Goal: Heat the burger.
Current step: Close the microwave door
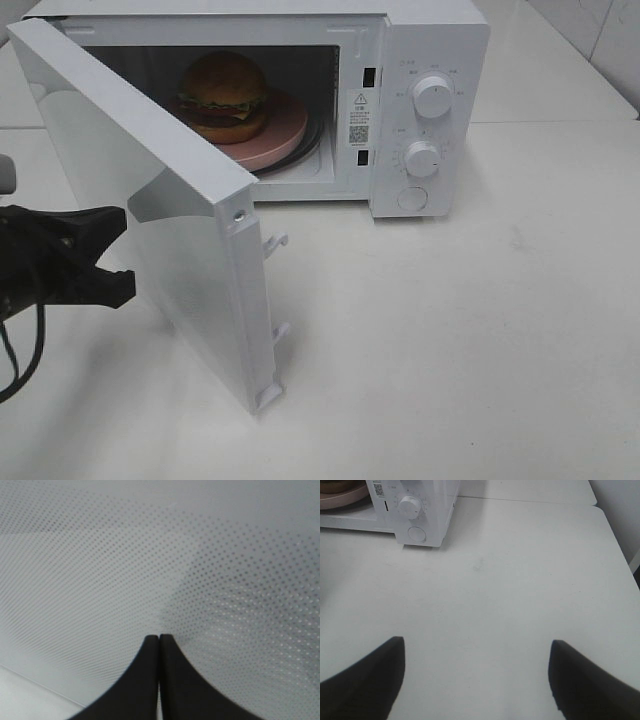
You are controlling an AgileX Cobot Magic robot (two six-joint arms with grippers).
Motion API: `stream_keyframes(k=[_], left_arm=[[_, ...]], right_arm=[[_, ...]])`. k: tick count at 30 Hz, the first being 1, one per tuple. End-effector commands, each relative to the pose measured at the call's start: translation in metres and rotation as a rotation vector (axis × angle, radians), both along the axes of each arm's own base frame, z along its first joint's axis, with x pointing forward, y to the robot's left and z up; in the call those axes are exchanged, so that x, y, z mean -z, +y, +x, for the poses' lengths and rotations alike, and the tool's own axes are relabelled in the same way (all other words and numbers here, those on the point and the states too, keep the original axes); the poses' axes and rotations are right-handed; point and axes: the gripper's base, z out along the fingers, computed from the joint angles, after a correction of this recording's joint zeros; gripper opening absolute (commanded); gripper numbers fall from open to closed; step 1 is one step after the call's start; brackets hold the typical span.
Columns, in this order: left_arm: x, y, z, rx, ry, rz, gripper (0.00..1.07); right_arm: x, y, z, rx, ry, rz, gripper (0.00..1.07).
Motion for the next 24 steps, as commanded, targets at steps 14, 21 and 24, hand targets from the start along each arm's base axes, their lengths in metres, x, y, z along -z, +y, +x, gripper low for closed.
stream_keyframes(k=[14,21,24], left_arm=[[-0.013,-0.060,0.037,0.022,-0.039,-0.058,0.00],[-0.026,-0.079,0.053,0.033,-0.010,-0.068,0.00],[-0.036,-0.087,0.065,0.020,0.001,-0.082,0.00]], right_arm=[[0.000,0.000,-0.003,0.007,-0.038,0.010,0.76],[0.000,0.000,-0.003,0.007,-0.038,0.010,0.76],[0.000,0.000,-0.003,0.007,-0.038,0.010,0.76]])
